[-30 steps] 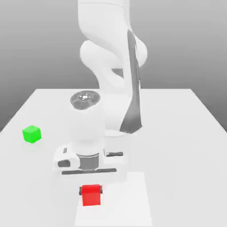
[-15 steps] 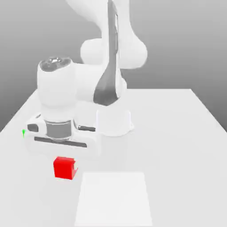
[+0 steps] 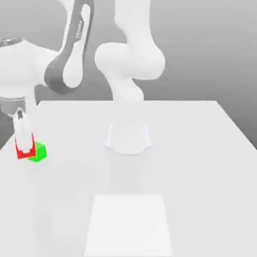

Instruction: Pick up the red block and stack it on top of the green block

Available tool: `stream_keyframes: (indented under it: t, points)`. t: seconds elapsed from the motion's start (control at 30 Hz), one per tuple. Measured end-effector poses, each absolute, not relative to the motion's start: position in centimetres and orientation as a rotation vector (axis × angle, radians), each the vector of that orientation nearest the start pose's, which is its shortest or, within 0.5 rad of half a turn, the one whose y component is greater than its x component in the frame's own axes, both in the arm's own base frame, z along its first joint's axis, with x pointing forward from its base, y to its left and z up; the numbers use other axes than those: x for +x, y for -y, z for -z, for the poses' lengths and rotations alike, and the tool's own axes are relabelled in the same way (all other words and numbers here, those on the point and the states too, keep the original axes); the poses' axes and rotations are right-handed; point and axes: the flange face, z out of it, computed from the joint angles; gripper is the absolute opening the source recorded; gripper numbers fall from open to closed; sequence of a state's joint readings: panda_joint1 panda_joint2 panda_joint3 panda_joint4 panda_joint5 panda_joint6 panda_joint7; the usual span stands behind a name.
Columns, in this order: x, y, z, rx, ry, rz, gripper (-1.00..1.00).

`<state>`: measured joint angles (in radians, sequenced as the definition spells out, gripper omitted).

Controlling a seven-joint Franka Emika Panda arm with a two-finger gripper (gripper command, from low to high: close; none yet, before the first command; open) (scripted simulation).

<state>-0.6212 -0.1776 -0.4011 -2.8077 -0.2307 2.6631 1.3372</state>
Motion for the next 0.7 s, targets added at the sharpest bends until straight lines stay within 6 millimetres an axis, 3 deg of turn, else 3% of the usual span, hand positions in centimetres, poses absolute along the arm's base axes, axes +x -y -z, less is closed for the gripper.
stream_keyframes:
  t: [0.3, 0.4, 0.7]
  points:
    - [9.4, 33.9, -24.8, -0.634, -3.080, 0.008, -1.00]
    - [8.7, 34.1, -24.3, -0.559, -3.081, 0.001, -1.00]
    - [9.0, 34.5, -21.4, -0.553, -3.068, 0.002, -1.00]
